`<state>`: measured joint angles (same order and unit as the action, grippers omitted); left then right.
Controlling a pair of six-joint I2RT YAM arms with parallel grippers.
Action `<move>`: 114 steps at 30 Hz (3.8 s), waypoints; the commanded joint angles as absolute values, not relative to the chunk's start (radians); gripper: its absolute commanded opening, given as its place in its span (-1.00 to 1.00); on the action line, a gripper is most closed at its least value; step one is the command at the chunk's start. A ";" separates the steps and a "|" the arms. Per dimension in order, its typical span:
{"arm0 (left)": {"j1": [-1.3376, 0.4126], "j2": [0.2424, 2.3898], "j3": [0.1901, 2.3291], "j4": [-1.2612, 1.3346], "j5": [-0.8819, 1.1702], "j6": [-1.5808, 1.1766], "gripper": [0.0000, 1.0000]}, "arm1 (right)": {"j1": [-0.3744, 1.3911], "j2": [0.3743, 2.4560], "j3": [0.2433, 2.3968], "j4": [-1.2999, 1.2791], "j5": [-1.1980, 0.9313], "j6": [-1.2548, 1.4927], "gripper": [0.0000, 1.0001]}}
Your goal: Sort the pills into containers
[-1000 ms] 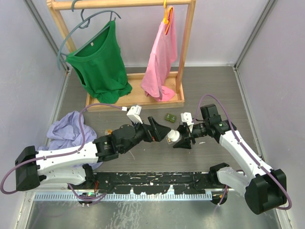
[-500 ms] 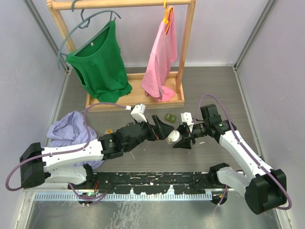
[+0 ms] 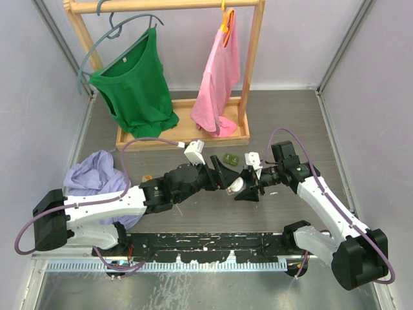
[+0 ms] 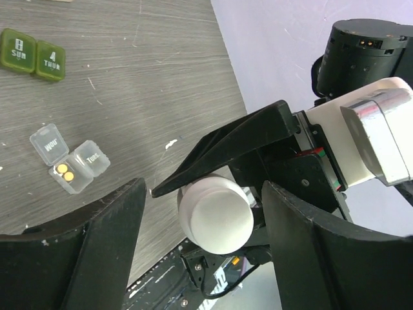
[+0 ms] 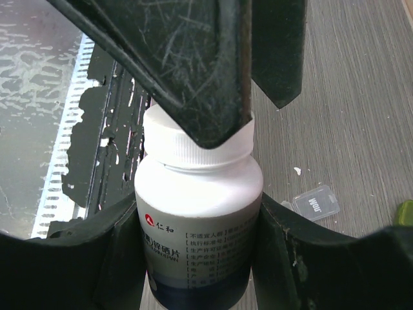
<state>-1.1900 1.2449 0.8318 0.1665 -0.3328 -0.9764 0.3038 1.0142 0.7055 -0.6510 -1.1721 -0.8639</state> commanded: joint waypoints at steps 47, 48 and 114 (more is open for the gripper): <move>-1.146 1.303 0.676 0.718 0.293 -0.247 -0.50 | 0.304 1.003 0.741 -0.604 -1.201 -0.858 -0.70; -1.146 1.298 0.672 0.724 0.271 -0.264 -0.28 | 0.305 1.003 0.741 -0.605 -1.201 -0.858 -0.70; -1.168 1.121 0.838 0.148 -0.278 -0.892 0.96 | 0.306 0.999 0.744 -0.609 -1.190 -0.865 -0.70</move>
<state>-1.1641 1.1278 0.7902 0.1406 -0.2485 -0.8806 0.3038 1.0145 0.7059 -0.6365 -1.1629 -0.8616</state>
